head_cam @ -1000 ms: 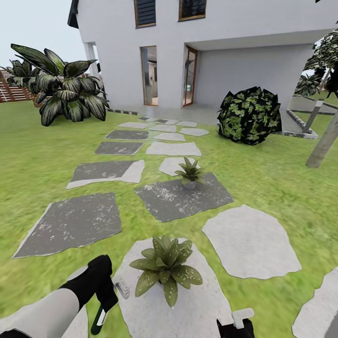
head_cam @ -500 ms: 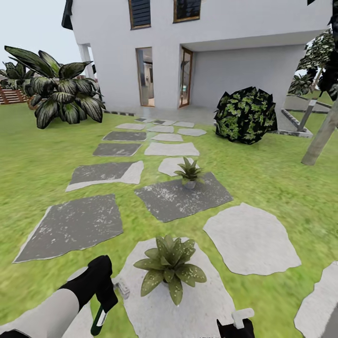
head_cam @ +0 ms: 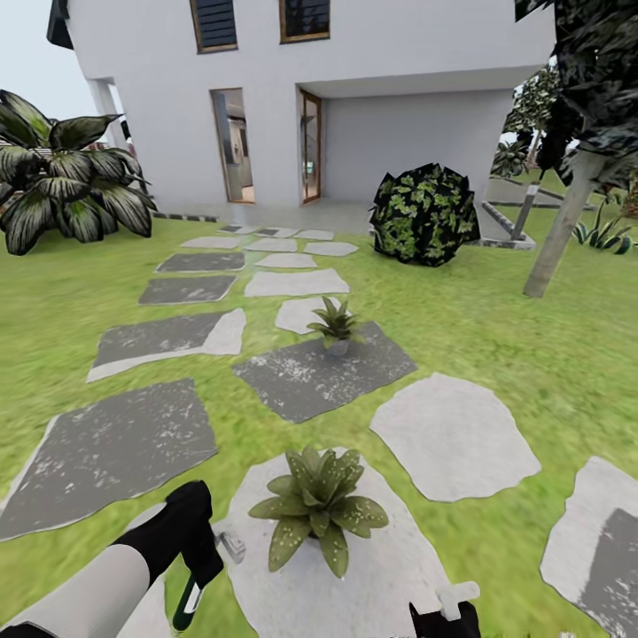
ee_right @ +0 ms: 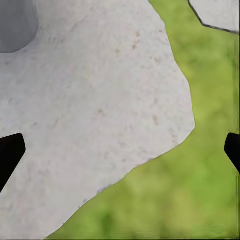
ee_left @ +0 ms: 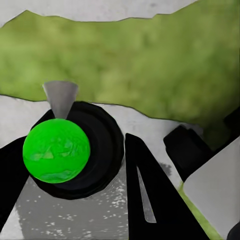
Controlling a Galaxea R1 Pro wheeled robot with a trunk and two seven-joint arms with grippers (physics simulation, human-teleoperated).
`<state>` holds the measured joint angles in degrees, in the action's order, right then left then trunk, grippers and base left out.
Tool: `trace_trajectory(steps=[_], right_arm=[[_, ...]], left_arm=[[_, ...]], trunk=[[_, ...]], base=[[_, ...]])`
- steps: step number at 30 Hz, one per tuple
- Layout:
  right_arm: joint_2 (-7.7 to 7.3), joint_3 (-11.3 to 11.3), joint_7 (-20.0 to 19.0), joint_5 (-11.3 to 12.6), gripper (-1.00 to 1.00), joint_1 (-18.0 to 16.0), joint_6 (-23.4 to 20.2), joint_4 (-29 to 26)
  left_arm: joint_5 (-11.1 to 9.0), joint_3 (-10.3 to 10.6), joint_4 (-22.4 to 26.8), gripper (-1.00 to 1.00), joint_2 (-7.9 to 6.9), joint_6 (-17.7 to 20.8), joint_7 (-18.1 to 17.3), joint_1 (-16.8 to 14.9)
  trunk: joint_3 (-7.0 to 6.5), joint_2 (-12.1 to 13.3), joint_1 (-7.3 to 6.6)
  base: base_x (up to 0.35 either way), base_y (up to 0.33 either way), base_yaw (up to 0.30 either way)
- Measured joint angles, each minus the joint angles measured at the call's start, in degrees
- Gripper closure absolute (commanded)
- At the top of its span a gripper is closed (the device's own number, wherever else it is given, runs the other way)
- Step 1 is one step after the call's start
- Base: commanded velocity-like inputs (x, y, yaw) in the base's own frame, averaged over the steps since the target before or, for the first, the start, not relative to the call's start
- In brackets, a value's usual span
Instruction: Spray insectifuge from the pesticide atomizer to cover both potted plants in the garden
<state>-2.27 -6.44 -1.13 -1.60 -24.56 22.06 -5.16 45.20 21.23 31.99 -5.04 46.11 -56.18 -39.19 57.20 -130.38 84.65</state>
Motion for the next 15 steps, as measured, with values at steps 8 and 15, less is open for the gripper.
trace_trajectory(steps=[8,15], right_arm=[[0.0,0.0,0.0,0.0,-1.0,0.0,0.0,0.0],[0.0,0.0,0.0,0.0,-1.0,0.0,0.0,0.0]], left_arm=[[0.0,-0.2,0.3,1.0,-0.03,0.0,0.0,0.0],[0.1,-2.2,0.4,1.0,-0.09,0.0,0.0,0.0]], trunk=[[0.0,0.0,0.0],[0.0,0.0,0.02]], base=[[0.001,0.002,-0.267],[-0.124,0.167,-0.264]])
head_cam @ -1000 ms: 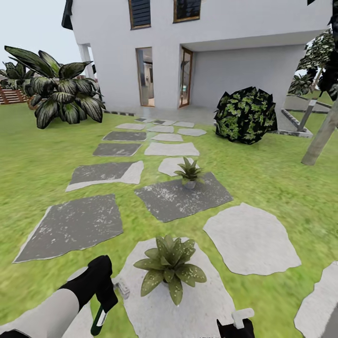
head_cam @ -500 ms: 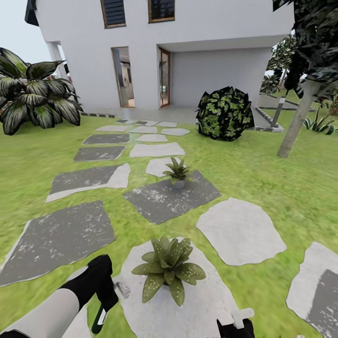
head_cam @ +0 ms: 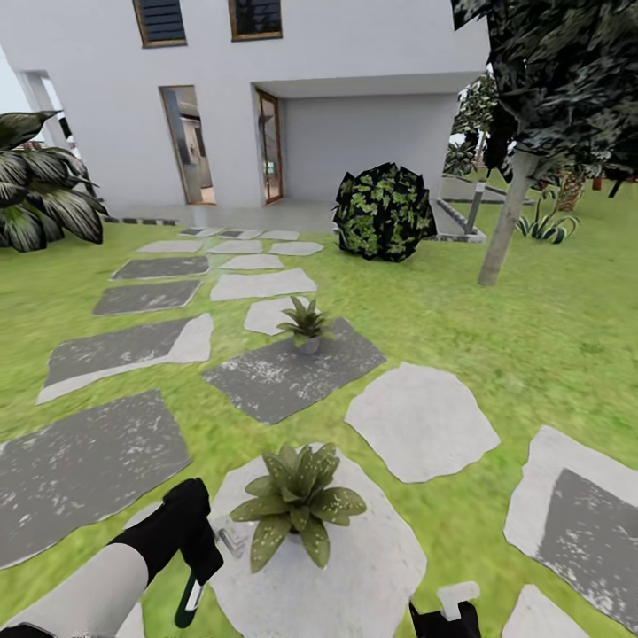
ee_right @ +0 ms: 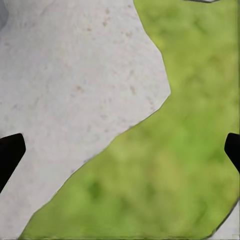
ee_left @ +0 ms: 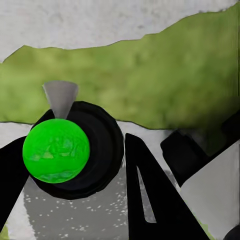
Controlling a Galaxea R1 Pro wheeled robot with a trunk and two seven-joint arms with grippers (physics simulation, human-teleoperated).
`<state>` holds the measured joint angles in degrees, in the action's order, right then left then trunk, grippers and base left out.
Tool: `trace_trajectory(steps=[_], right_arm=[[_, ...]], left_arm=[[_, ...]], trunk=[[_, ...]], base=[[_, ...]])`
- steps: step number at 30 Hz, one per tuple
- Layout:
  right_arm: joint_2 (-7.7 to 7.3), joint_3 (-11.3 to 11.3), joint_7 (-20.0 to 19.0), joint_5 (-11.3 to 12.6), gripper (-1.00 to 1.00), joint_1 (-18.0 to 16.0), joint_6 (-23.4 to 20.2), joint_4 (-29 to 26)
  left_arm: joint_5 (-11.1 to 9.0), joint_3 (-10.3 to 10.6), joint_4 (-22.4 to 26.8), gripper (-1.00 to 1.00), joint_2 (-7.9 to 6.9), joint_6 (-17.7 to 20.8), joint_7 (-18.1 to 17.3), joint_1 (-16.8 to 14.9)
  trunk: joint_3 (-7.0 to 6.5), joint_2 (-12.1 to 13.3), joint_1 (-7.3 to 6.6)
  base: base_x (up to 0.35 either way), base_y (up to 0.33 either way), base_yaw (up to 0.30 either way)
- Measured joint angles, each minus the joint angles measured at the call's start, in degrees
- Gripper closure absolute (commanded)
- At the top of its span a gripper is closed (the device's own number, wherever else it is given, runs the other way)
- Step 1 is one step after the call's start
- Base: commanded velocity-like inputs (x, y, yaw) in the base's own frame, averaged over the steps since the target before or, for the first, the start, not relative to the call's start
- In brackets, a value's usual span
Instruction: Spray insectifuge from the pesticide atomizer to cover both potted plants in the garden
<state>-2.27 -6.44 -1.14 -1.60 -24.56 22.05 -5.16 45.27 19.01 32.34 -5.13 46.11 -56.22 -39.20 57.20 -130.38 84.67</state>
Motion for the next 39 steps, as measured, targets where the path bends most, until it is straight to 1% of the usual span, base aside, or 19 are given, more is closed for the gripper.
trace_trajectory(steps=[2,5,9,20,24,27,30,32,34,35,36,37,39], right_arm=[[0.0,0.0,0.0,0.0,-1.0,0.0,0.0,0.0],[0.0,0.0,0.0,0.0,-1.0,0.0,0.0,0.0],[0.0,0.0,0.0,0.0,-1.0,0.0,0.0,0.0],[0.0,0.0,0.0,0.0,-1.0,0.0,0.0,0.0],[0.0,0.0,0.0,0.0,-1.0,0.0,0.0,0.0],[0.0,0.0,0.0,0.0,-1.0,0.0,0.0,0.0],[0.0,0.0,0.0,0.0,-1.0,0.0,0.0,0.0],[0.0,0.0,0.0,0.0,-1.0,0.0,0.0,0.0],[0.0,0.0,0.0,0.0,-1.0,0.0,0.0,0.0],[0.0,0.0,0.0,0.0,-1.0,0.0,0.0,0.0],[0.0,0.0,0.0,0.0,-1.0,0.0,0.0,0.0],[0.0,0.0,0.0,0.0,-1.0,0.0,0.0,0.0],[0.0,0.0,0.0,0.0,-1.0,0.0,0.0,0.0]], left_arm=[[0.0,-1.1,0.0,1.0,0.0,0.0,0.0,0.0],[0.0,-1.6,0.1,1.0,0.02,-0.5,0.0,0.0],[0.1,-1.8,0.1,1.0,0.06,-1.6,-0.1,0.0],[0.1,-1.7,0.1,1.0,0.08,-1.8,-0.1,0.0],[0.1,-1.6,0.1,1.0,0.09,-1.8,-0.1,0.0],[0.0,-1.6,-0.2,1.0,0.0,-1.9,-0.1,0.0],[-0.1,-1.5,-0.7,1.0,-0.16,-3.5,-0.8,0.0],[0.0,-1.4,-1.4,1.0,-0.52,-4.8,-0.9,0.0],[0.2,-1.5,-2.0,1.0,-1.23,-4.9,-1.3,-0.1],[0.3,-1.5,-2.0,1.0,-1.77,-4.8,-1.6,-0.1],[0.4,-1.6,-1.8,1.0,-2.69,-4.7,-2.4,-0.2],[0.3,-1.6,-1.7,1.0,-3.16,-4.5,-2.9,-0.3],[0.6,-1.4,-1.6,1.0,-3.51,-4.7,-4.1,-0.3]], trunk=[[0.0,0.0,-0.01],[0.0,0.0,-0.02],[0.0,0.0,-0.02],[0.0,0.0,-0.03],[-0.03,0.0,-0.03],[-0.11,0.0,-0.02],[-0.2,0.0,-0.02],[-0.27,0.0,-0.02],[-0.33,0.0,-0.02],[-0.36,0.0,-0.02],[-0.4,0.0,-0.02],[-0.43,0.0,-0.02],[-0.49,0.0,-0.02]], base=[[-0.047,0.313,-0.243],[-0.013,0.33,-0.143],[0.007,0.336,-0.017],[0.127,0.316,-0.008],[0.16,0.266,-0.181],[0.048,0.079,-0.25],[0.007,0.012,-0.261],[0.001,0.002,-0.262],[0.0,0.001,-0.262],[0.0,0.0,-0.263],[0.0,0.0,-0.262],[0.0,0.0,-0.262],[0.0,0.0,-0.227]])
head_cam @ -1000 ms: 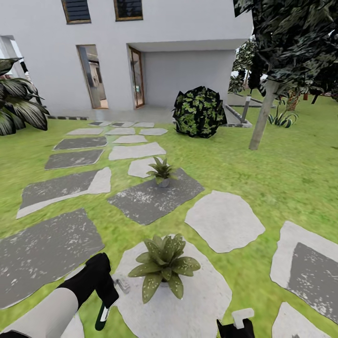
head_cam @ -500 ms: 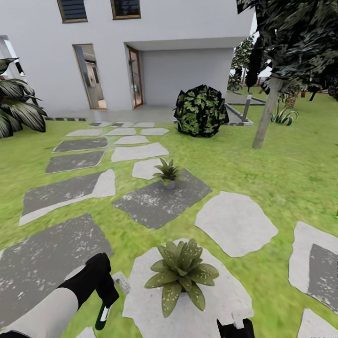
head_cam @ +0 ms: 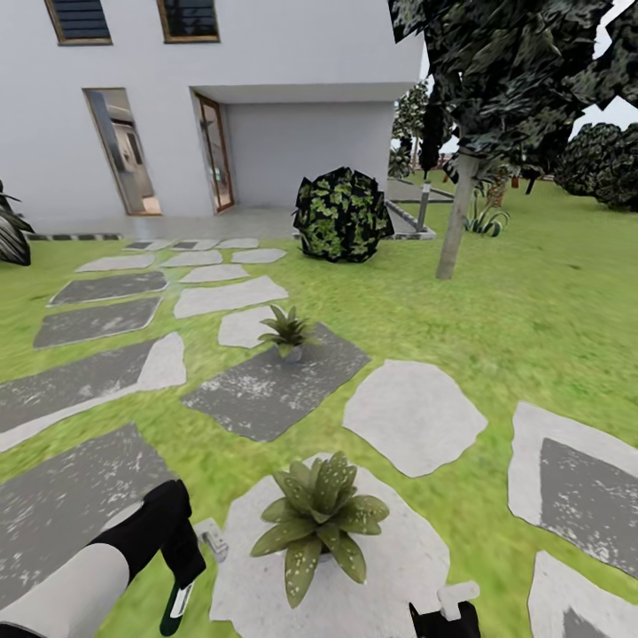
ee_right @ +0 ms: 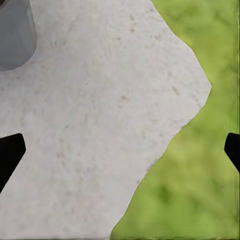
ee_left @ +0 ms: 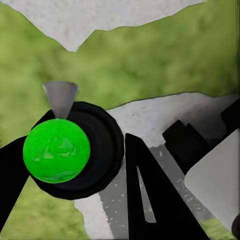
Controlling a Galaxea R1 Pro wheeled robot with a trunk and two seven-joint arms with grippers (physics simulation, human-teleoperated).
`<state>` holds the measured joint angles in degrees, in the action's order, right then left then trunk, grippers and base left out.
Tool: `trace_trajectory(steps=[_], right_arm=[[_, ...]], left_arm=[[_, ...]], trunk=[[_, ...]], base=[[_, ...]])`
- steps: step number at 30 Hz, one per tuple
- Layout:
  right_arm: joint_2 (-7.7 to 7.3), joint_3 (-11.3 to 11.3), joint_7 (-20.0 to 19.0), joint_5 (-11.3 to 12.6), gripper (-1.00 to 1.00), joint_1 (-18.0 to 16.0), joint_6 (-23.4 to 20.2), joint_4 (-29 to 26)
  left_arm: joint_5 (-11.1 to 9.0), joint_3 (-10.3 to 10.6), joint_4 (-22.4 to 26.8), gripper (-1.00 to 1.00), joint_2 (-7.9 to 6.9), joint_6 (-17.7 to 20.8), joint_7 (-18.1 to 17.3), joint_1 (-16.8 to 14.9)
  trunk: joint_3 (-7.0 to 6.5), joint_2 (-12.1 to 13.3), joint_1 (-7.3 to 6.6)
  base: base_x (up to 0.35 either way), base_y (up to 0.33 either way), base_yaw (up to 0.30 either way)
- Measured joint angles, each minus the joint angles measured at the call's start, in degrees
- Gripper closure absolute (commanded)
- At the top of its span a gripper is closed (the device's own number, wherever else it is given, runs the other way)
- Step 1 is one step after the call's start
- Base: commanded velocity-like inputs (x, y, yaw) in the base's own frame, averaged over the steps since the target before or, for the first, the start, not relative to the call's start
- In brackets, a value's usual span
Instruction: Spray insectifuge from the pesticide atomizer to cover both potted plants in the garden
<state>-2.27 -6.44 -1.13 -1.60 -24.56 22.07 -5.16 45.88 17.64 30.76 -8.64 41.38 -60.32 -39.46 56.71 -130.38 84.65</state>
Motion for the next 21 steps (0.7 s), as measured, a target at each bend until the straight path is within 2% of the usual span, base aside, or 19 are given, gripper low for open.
trace_trajectory(steps=[4,8,18,21], right_arm=[[0.01,0.0,0.0,0.0,-1.0,0.0,0.0,0.0],[0.01,0.0,0.0,0.0,-1.0,0.0,0.0,0.0],[0.01,0.0,0.0,0.0,-1.0,0.0,0.0,-0.1],[0.0,0.0,0.0,0.0,-1.0,0.0,0.0,-0.1]], left_arm=[[1.5,0.3,0.2,1.0,-0.01,-0.3,-0.7,-0.3],[1.9,0.3,0.3,1.0,0.38,-0.4,-0.5,-0.5],[2.1,0.4,0.3,1.0,0.51,-0.5,-0.4,-0.1],[2.2,1.8,0.3,1.0,0.48,-0.6,-0.4,0.1]], trunk=[[-0.05,0.0,0.0],[-0.05,0.0,0.0],[-0.06,0.0,-0.03],[-0.12,0.0,-0.01]], base=[[0.0,0.0,-0.049],[0.034,0.0,-0.005],[0.28,-0.006,-0.015],[0.071,-0.01,-0.205]])
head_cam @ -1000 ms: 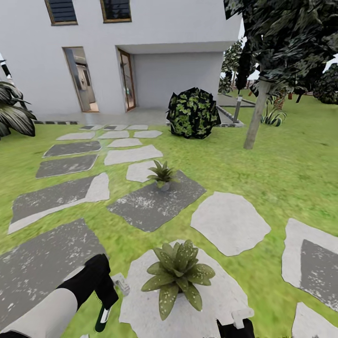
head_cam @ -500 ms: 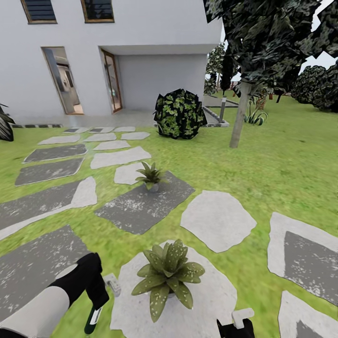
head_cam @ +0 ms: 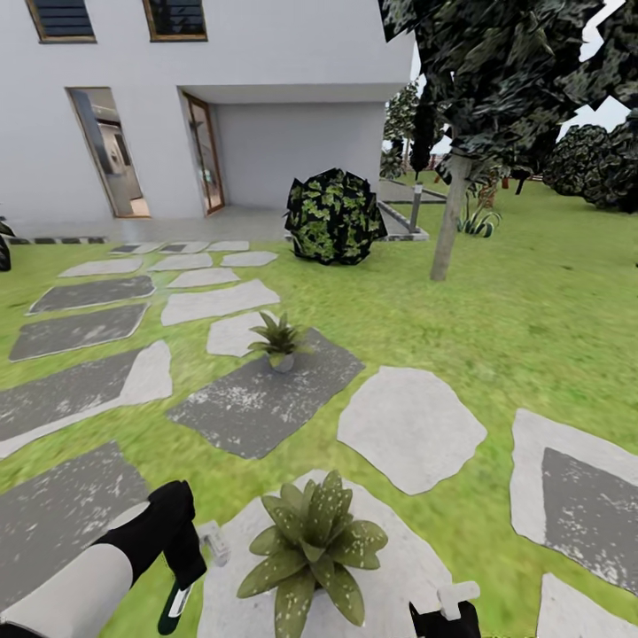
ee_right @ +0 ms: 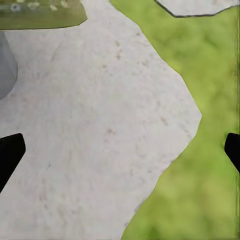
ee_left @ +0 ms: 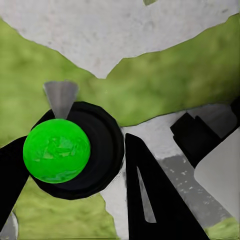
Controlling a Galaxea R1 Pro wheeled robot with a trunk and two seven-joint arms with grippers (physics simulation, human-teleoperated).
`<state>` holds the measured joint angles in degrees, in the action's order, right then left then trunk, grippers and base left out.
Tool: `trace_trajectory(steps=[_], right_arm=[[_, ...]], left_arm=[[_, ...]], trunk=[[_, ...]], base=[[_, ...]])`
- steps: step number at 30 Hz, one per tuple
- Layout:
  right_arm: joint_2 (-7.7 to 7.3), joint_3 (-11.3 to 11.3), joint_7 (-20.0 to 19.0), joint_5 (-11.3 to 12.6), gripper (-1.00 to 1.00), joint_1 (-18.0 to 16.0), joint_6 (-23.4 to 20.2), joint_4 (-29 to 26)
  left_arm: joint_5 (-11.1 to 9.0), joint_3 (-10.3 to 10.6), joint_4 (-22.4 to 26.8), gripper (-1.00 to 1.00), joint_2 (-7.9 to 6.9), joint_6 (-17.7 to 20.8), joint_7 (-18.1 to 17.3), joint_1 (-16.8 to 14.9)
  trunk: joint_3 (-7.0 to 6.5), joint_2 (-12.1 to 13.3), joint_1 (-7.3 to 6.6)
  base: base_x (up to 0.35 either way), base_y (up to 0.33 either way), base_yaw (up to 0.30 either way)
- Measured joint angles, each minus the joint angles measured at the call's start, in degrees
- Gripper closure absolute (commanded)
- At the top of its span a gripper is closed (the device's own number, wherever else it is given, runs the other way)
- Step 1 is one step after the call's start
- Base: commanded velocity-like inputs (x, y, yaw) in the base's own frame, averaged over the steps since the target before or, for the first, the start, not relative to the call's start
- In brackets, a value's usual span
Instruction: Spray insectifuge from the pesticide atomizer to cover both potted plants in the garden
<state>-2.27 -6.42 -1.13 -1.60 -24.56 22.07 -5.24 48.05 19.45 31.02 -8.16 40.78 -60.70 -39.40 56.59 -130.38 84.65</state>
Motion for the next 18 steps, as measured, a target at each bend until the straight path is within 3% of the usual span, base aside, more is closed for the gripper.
trace_trajectory(steps=[5,10,14,18], right_arm=[[0.0,0.0,0.0,0.0,-1.0,0.0,0.0,0.0],[0.0,0.0,0.0,0.0,-1.0,0.0,0.0,0.0],[0.0,0.0,0.0,0.0,-1.0,0.0,0.0,0.0],[0.0,0.0,0.0,0.0,-1.0,0.0,0.0,0.0]], left_arm=[[0.0,0.9,0.0,1.0,0.09,0.0,0.0,0.0],[0.1,1.0,0.0,1.0,0.13,0.0,0.2,0.0],[0.1,0.9,0.0,1.0,0.14,0.0,0.2,-0.1],[0.1,1.0,0.0,1.0,0.15,0.0,0.1,-0.1]], trunk=[[-0.16,0.0,0.01],[-0.33,0.0,0.04],[-0.46,0.0,0.04],[-0.6,0.0,0.01]], base=[[-0.025,-0.001,-0.271],[-0.261,0.033,-0.279],[-0.297,0.158,-0.28],[-0.061,0.283,-0.281]])
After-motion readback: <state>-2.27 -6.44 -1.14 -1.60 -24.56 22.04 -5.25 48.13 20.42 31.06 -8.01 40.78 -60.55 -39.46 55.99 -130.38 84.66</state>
